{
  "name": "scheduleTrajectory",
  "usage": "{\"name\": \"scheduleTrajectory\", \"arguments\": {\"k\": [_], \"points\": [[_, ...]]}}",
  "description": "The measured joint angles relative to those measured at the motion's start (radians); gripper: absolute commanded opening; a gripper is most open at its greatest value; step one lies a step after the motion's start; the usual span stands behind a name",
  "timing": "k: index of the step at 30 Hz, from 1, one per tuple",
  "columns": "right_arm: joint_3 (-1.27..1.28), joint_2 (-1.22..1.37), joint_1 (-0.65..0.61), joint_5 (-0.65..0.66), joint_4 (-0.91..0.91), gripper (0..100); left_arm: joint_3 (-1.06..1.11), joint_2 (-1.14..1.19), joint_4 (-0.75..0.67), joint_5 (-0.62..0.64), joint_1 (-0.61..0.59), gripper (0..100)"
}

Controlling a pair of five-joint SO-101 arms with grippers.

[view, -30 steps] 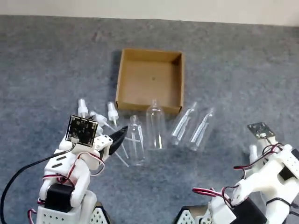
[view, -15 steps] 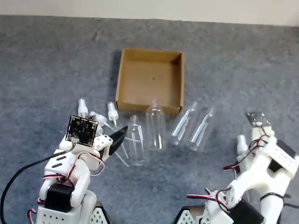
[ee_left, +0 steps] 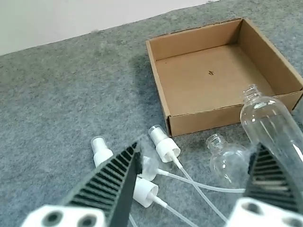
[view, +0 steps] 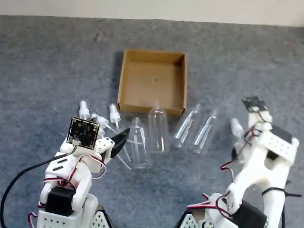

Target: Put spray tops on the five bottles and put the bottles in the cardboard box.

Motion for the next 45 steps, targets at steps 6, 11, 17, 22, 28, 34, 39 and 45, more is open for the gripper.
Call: {"name": "scheduleTrajectory", "arguments": {"k": [6,11,17,22,28,34,39,45], "points": [[-0.130,0.000,-0.187,-0.106,0.075,0.4,0.000,0.000,0.000,0.000,0.000,29],[-0.247,0.000,-0.250,-0.152,0.158,0.4,0.000,0.000,0.000,0.000,0.000,29],[-0.402,-0.018,-0.315,-0.189,0.261,0.4,0.000,0.000,0.000,0.000,0.000,29],[-0.466,-0.163,-0.463,-0.221,0.347,0.4,0.000,0.000,0.000,0.000,0.000,29],[-0.499,-0.270,-0.608,-0.308,0.451,0.3,0.000,0.000,0.000,0.000,-0.063,29],[-0.572,-0.276,-0.697,-0.362,0.483,0.3,0.000,0.000,0.000,0.000,-0.064,29],[-0.609,-0.276,-0.655,-0.370,0.488,0.3,-0.006,0.005,0.000,-0.002,-0.072,29],[-0.614,-0.282,-0.566,-0.370,0.488,0.3,-0.183,0.250,0.000,-0.018,-0.127,20]]}}
